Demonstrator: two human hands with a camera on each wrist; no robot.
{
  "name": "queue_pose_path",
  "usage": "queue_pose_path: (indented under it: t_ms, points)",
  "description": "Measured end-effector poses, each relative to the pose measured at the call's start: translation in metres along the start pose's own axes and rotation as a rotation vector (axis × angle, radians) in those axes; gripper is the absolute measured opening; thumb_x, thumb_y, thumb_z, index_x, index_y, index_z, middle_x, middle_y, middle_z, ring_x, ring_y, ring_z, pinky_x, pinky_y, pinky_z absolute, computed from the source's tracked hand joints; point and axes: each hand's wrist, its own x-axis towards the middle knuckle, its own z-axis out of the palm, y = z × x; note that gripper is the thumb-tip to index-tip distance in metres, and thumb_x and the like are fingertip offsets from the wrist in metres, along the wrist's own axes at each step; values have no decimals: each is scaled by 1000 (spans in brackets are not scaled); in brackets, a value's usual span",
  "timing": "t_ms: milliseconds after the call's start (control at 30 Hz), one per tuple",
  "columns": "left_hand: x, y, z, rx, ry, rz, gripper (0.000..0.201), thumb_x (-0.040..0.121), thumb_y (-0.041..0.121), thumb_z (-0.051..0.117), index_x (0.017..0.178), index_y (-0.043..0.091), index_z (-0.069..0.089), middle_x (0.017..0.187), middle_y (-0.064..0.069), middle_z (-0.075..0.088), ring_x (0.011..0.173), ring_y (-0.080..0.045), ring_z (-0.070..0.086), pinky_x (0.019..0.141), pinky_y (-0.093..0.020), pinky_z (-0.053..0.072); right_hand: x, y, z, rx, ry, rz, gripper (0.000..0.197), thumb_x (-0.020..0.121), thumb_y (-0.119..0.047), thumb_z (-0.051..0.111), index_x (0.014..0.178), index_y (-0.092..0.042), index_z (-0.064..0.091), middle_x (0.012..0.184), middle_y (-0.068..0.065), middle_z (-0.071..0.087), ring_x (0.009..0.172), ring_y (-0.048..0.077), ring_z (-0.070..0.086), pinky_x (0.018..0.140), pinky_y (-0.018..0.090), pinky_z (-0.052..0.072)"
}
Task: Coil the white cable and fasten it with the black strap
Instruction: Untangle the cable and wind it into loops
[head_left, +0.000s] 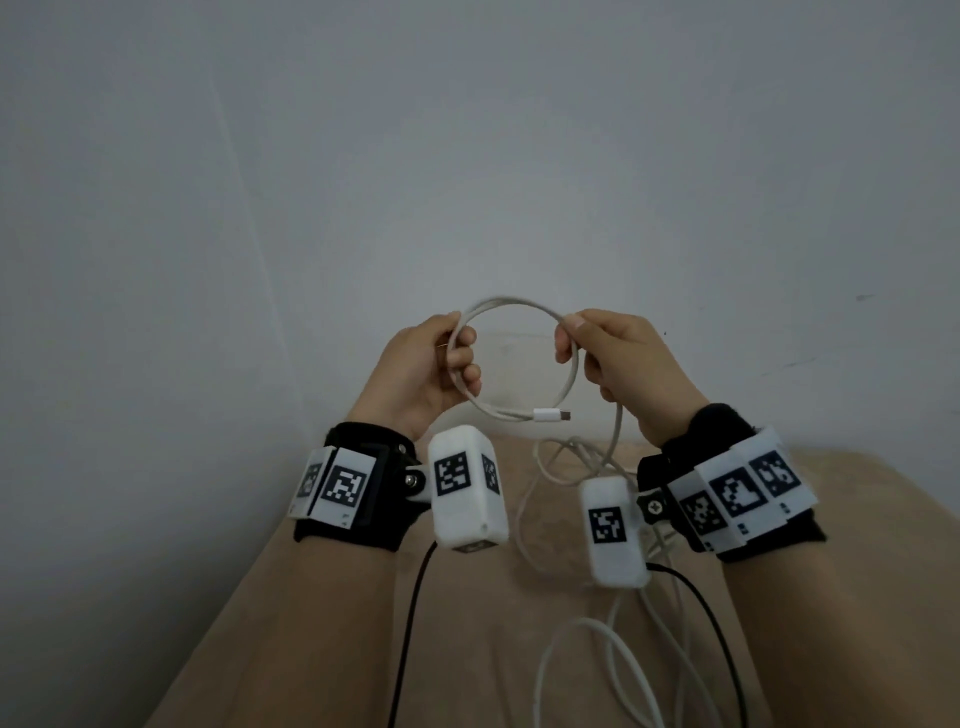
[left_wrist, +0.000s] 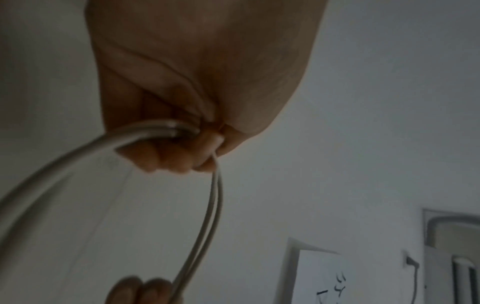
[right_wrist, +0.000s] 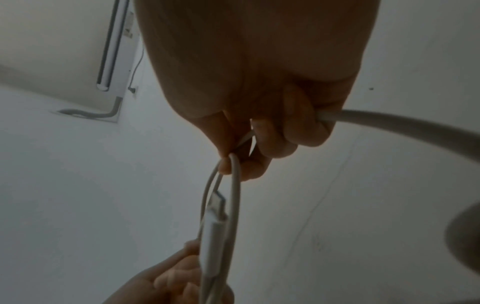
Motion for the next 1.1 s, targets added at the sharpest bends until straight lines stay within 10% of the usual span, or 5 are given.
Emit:
queue_pose_path:
  t_ms: [233,433,1100]
  points:
    - [-9,3,3,665,-83,64,50,99,40,43,84,2,72,54,0,53,45,-13,47,47,-21,42,-1,1,3,-355,-245,-32,38,98,-25,45,63,-22,59,56,-19,56,52,-8,46,60,15,32]
    - [-15,-1,22,1014,-258,64,56,100,43,35,58,26,68,39,18,41,37,-2,32,45,-18,25,-2,2,5,-408,-338,-13,36,98,-25,46,66,-24,61,65,-13,61,60,-7,52,63,11,36]
    - [0,5,-14,517,30,168,44,99,41,42,61,21,39,46,13,27,38,-3,17,36,-16,12,0,11,-16,19,-5,-3,37,98,-28,49,84,-3,71,59,-1,56,46,9,39,44,18,32]
